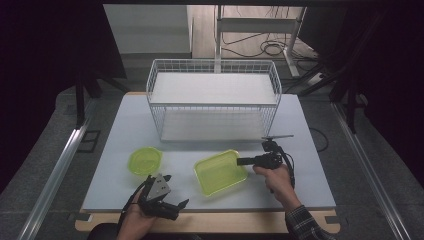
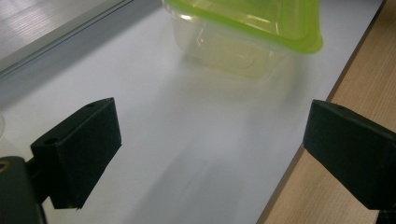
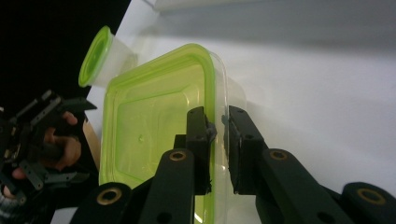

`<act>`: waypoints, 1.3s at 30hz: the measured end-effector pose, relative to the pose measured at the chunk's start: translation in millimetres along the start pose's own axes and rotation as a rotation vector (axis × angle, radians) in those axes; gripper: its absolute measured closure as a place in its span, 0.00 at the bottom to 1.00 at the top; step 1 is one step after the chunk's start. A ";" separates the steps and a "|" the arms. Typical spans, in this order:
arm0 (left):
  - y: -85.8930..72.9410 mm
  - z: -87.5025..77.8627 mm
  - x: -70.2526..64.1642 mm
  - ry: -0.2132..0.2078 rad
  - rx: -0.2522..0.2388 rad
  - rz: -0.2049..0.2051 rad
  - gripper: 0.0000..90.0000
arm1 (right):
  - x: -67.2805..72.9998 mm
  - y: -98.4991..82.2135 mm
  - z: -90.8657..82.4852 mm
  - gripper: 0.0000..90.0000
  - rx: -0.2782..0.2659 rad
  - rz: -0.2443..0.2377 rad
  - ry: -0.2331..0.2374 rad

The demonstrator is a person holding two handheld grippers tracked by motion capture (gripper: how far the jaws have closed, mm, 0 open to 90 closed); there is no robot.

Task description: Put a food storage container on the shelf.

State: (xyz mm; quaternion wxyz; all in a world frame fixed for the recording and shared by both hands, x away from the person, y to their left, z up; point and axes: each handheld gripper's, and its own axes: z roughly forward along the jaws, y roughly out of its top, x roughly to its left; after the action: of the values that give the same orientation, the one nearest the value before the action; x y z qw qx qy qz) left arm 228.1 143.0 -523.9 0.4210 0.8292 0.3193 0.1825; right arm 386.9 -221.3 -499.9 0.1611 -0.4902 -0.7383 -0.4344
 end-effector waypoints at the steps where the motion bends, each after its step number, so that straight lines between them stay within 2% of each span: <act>1: -0.1 -0.1 0.4 0.002 -0.001 -0.003 0.04 | -0.3 0.6 -2.9 0.89 -0.012 0.007 0.003; 9: -0.4 0.2 0.8 0.003 0.005 -0.006 0.04 | 4.3 4.9 -24.1 0.89 -0.089 0.021 0.031; 23: -1.7 2.1 1.9 0.017 0.027 -0.011 0.04 | 23.8 15.9 -50.3 0.89 -0.176 -0.007 0.035; 28: -1.8 2.3 1.3 0.020 0.033 -0.006 0.04 | 28.9 20.4 -58.1 0.89 -0.195 -0.012 0.025; 35: -2.0 3.2 0.9 0.015 0.040 -0.002 0.04 | 36.6 31.4 -69.5 0.89 -0.220 -0.003 0.052; 39: -2.0 3.1 0.8 0.016 0.039 -0.003 0.04 | 41.5 37.1 -73.8 0.89 -0.229 -0.009 0.050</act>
State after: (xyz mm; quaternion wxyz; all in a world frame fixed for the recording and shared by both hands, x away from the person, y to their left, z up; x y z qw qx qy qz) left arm 229.7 142.6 -527.3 0.4023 0.8354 0.3272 0.1821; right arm 385.7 -250.8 -412.3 0.1204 -0.4909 -0.6820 -0.5285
